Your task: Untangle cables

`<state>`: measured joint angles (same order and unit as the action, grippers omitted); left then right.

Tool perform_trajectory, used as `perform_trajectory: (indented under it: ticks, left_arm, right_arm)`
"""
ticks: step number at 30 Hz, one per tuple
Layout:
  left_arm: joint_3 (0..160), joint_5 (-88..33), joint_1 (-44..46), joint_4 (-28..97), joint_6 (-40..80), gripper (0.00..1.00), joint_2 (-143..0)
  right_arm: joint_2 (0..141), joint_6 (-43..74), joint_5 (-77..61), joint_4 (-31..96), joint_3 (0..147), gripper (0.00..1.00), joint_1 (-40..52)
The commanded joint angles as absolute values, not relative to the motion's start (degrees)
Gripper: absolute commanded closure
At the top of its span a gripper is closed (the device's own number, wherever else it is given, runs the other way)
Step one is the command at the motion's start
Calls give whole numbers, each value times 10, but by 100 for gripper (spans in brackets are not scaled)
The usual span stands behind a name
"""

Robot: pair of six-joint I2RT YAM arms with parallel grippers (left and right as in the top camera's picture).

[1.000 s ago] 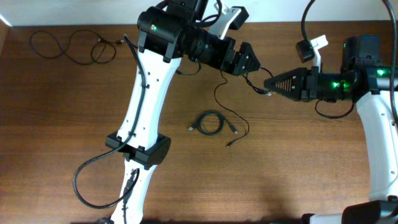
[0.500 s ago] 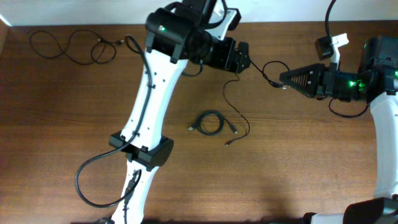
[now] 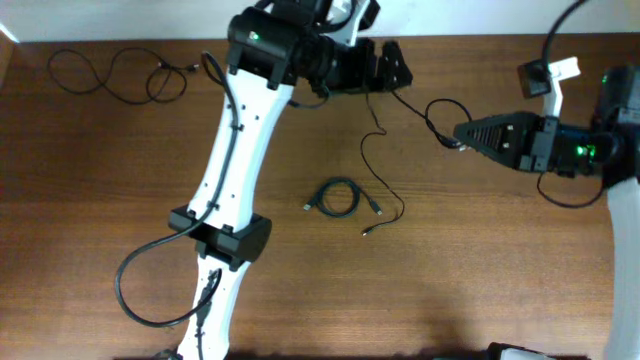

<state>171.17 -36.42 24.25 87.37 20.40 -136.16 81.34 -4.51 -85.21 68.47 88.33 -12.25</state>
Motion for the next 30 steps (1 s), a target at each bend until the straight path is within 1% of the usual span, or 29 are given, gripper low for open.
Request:
perform_trajectory:
  ticks: [1, 3, 4, 7, 8, 9, 11, 13, 16, 18, 19, 20, 21, 24, 27, 30]
  left_arm:
    - [1709, -347, 213, 880, 116, 1, -1343]
    - [1709, -335, 212, 897, 32, 1, -1343]
    - [1709, -340, 212, 913, -33, 1, -1343]
    - [1709, -400, 213, 949, -153, 1, -1343]
    - [1709, -440, 213, 966, -198, 1, -1343]
    - [1709, -462, 213, 967, -215, 1, -1343]
    - [1709, -488, 213, 967, -229, 1, -1342]
    - [1709, -512, 213, 967, -264, 3, -1340]
    - [1709, -517, 213, 967, -297, 4, -1334]
    - [1709, -517, 214, 967, -306, 7, -1332]
    - [1709, -517, 217, 967, -312, 10, -1332]
    - [1709, -514, 222, 967, -319, 10, -1332]
    - [1709, -507, 227, 967, -325, 10, -1332]
    - [1704, -461, 259, 967, -355, 4, -1332]
    - [1696, -410, 286, 966, -372, 3, -1333]
    - [1695, -407, 304, 963, -372, 2, -1338]
  right_arm:
    - [787, -30, -863, 681, 881, 96, -128]
    - [786, -16, -863, 681, 881, 96, -138]
    - [786, -6, -860, 681, 881, 96, -150]
    - [789, 48, -812, 681, 881, 96, -183]
    - [789, 65, -794, 681, 881, 96, -196]
    - [789, 72, -787, 681, 881, 96, -204]
    - [789, 87, -785, 681, 881, 96, -221]
    - [789, 116, -783, 680, 881, 96, -246]
    - [790, 146, -764, 679, 881, 96, -276]
    - [790, 147, -763, 679, 881, 96, -284]
    - [790, 151, -768, 679, 881, 96, -285]
    - [790, 159, -773, 679, 881, 96, -285]
    - [790, 168, -781, 679, 881, 96, -285]
    - [790, 192, -820, 673, 881, 96, -285]
    - [790, 192, -874, 670, 881, 96, -285]
    - [790, 221, -889, 670, 881, 96, -285]
